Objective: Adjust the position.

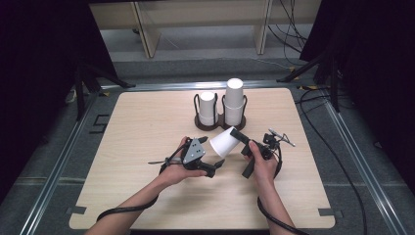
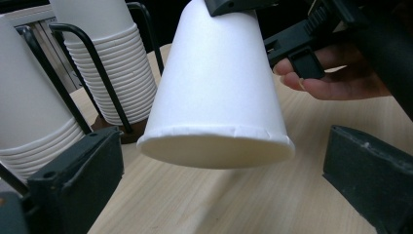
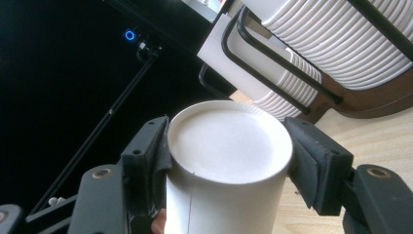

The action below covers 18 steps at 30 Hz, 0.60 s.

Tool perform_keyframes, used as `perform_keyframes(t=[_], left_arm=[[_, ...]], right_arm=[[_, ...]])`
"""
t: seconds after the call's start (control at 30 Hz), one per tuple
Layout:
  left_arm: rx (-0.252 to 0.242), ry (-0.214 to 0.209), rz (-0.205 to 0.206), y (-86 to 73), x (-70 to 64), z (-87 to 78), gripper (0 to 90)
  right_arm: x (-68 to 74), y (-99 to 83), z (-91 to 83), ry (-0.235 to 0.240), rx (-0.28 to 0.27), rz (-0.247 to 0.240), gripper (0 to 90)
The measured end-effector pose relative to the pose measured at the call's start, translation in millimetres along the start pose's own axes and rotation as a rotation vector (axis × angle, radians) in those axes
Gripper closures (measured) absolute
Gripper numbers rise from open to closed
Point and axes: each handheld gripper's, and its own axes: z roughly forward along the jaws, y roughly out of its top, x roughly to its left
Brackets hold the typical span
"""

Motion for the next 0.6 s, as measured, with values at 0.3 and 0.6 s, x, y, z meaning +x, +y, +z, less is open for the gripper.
perform_keyframes(t=[0.3, 0.6], left_arm=[[-0.016, -0.007, -0.012, -0.6, 1.7, 8.0, 3.0], [-0.016, -0.024, -0.026, 0.2, 3.6, 7.5, 10.4]], right_arm=[[0.8, -0.8, 0.6, 0.002, 0.001, 0.012, 36.8], [-0.2, -1.9, 0.8, 0.001, -0.002, 0.015, 36.8]])
